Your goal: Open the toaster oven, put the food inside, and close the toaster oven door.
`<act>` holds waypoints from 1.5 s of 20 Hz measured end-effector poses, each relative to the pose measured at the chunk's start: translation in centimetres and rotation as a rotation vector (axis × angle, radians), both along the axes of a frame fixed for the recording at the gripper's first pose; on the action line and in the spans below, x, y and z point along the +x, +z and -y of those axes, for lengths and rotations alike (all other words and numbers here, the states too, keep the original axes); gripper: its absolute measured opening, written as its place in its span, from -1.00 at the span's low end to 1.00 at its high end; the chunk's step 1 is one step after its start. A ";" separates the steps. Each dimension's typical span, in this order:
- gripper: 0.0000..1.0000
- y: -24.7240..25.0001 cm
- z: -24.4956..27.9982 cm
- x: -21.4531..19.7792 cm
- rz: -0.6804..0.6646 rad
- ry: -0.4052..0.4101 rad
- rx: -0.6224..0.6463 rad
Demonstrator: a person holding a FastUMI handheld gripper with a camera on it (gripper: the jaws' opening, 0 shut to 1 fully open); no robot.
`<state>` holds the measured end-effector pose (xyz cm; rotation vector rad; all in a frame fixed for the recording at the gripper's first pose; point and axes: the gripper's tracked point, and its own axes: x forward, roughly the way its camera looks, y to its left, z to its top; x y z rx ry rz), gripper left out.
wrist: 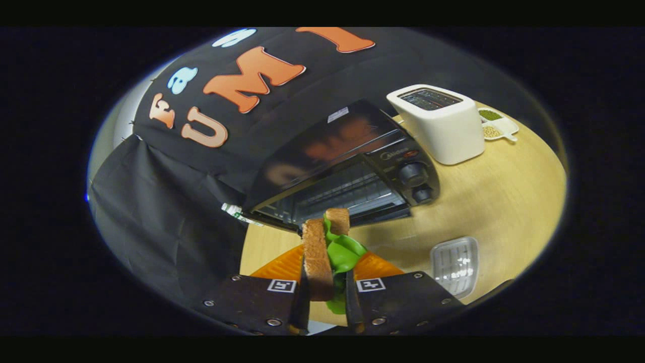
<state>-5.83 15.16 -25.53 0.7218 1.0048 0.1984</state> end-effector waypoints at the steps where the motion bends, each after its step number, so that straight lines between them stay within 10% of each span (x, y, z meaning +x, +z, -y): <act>1: -0.42 0.0 -0.6 0.5 0.009 -0.011 0.016; 30: -0.42 -8.4 -7.7 11.4 0.134 -0.267 0.037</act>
